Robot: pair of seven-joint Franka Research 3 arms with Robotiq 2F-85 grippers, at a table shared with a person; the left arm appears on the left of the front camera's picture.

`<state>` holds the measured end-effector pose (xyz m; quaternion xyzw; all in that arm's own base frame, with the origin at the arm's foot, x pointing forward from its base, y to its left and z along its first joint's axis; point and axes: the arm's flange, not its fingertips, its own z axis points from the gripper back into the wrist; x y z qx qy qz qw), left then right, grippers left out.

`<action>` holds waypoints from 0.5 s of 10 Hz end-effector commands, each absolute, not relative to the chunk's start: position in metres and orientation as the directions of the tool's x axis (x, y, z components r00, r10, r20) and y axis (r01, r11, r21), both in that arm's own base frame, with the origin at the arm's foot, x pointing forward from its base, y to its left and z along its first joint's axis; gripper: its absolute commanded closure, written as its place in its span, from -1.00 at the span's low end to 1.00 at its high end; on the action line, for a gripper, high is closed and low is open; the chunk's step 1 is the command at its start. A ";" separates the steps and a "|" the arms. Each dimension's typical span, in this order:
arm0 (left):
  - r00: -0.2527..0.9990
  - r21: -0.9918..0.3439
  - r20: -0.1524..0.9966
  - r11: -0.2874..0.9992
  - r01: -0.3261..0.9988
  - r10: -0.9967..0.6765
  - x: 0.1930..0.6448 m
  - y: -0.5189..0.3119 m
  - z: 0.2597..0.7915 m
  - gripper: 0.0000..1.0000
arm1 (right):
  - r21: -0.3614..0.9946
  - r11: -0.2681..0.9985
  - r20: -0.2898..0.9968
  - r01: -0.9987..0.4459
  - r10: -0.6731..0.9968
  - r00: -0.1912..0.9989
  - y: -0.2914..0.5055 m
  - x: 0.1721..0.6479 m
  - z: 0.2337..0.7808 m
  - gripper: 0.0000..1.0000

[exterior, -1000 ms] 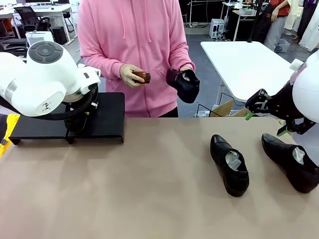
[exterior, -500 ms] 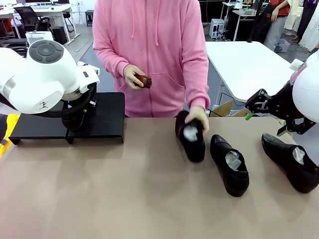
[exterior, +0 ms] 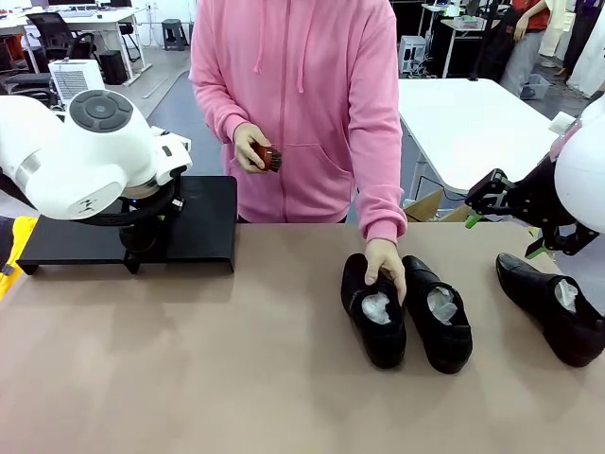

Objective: Organize the shoes by placing them on the stand.
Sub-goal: Place the Shoe from the middle of the table onto the Shoes Stand.

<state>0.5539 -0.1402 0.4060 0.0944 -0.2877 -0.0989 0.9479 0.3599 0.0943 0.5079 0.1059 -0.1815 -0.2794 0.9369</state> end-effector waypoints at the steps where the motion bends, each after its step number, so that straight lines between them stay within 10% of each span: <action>1: 0.802 0.225 0.560 0.970 0.097 -0.210 0.562 -0.142 0.405 0.47 | 0.317 0.820 0.282 0.476 -0.561 0.778 0.094 0.362 0.508 -1.00; 5: 0.778 0.193 0.607 0.980 0.056 -0.165 0.548 -0.138 0.429 0.27 | 0.317 0.820 0.282 0.476 -0.561 0.778 0.094 0.362 0.508 -1.00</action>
